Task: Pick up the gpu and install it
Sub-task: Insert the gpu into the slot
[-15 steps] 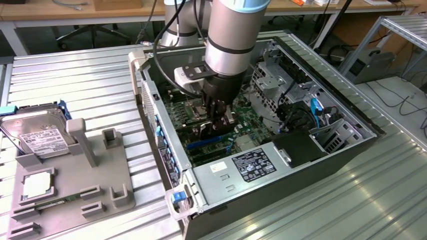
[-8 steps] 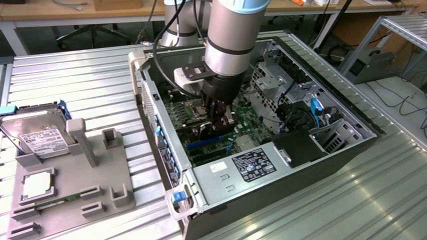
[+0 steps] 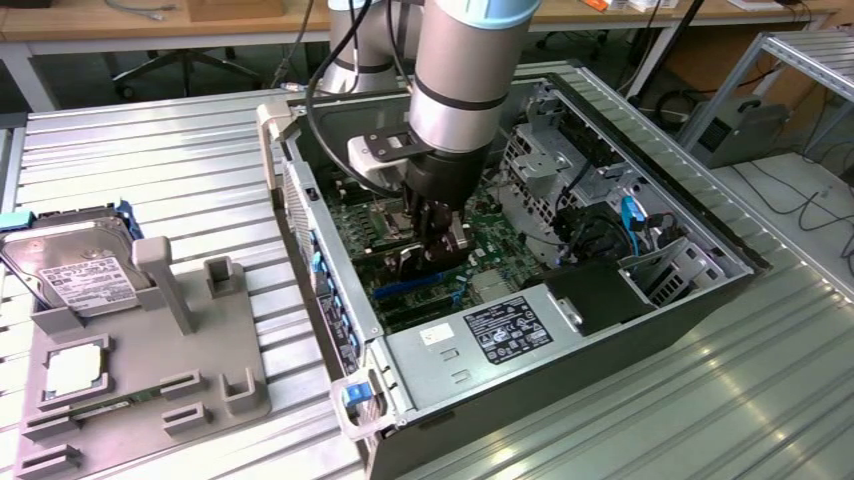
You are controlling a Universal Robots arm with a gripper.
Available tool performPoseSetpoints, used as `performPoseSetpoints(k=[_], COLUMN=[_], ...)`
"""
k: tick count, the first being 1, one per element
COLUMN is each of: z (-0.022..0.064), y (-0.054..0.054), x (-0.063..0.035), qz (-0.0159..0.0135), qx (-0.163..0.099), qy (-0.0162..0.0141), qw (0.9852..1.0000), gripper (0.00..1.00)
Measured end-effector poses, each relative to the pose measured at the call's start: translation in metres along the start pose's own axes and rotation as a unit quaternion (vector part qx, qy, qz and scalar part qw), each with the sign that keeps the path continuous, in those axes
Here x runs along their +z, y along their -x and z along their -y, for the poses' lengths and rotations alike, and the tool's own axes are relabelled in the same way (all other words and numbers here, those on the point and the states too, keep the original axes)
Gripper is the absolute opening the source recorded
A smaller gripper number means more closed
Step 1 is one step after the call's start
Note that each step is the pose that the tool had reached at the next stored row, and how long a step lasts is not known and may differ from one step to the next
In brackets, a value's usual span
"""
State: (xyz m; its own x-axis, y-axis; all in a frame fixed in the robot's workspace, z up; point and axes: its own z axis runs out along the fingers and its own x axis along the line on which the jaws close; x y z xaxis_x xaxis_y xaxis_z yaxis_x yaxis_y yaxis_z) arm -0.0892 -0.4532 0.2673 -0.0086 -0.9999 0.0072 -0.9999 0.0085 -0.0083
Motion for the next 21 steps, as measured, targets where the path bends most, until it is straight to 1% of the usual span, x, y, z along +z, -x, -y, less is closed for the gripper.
performPoseSetpoints(k=[4,11,21], z=[0.0,-0.0007,-0.0017], y=[0.0,0.0,0.0], x=[0.0001,0.0001,0.0014], qz=[0.0001,0.0002,0.0003], qx=[0.0,-0.004,-0.004], qy=[-0.0001,-0.0057,-0.0059], qw=[1.0,1.0,1.0], gripper=[0.27,0.27,0.27])
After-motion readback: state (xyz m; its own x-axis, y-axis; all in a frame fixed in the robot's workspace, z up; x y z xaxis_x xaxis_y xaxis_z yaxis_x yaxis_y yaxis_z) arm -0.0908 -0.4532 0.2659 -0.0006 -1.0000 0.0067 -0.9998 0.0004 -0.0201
